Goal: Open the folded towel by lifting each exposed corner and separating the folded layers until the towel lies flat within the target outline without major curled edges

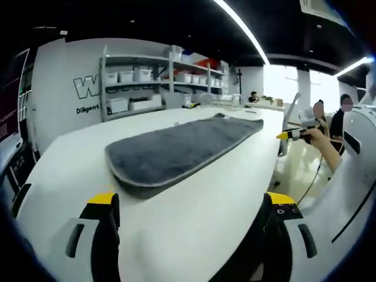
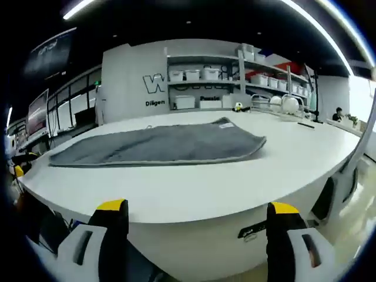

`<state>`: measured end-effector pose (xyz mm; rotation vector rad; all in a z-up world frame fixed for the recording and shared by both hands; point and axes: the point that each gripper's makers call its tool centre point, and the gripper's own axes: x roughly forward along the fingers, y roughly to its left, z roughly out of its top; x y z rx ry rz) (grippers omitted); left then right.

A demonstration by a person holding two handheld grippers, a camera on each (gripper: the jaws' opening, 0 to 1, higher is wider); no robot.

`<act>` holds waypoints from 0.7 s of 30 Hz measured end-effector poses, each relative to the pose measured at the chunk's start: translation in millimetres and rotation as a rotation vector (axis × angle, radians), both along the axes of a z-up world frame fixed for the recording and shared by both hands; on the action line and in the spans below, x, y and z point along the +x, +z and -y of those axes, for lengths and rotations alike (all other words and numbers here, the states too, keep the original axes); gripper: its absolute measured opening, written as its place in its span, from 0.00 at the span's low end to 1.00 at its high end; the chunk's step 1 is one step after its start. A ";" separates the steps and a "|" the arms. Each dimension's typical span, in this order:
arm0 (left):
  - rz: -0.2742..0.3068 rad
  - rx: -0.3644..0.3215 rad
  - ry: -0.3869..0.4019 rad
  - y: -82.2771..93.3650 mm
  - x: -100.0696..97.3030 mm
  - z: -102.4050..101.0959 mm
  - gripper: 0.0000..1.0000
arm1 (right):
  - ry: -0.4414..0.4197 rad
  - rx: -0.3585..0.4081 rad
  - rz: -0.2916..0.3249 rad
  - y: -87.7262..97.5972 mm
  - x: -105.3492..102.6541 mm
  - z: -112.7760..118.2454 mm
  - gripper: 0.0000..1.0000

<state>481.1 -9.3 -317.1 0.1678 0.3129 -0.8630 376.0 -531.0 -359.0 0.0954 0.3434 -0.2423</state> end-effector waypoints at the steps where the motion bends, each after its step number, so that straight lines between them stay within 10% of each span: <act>1: 0.005 -0.003 0.007 0.9 -0.6 -1.5 0.99 | -0.015 0.007 0.036 8.1 2.8 6.3 0.99; 10: 0.010 -0.033 0.053 1.1 -10.6 -8.5 0.99 | -0.034 -0.059 0.110 38.8 49.4 64.1 0.90; 15: 0.020 -0.031 0.065 4.1 -16.3 -10.1 0.99 | -0.080 -0.011 -0.052 6.9 81.2 111.3 0.74; 21: 0.023 -0.062 0.086 3.0 -20.3 -16.5 0.99 | -0.158 0.036 -0.089 -5.4 97.9 135.1 0.25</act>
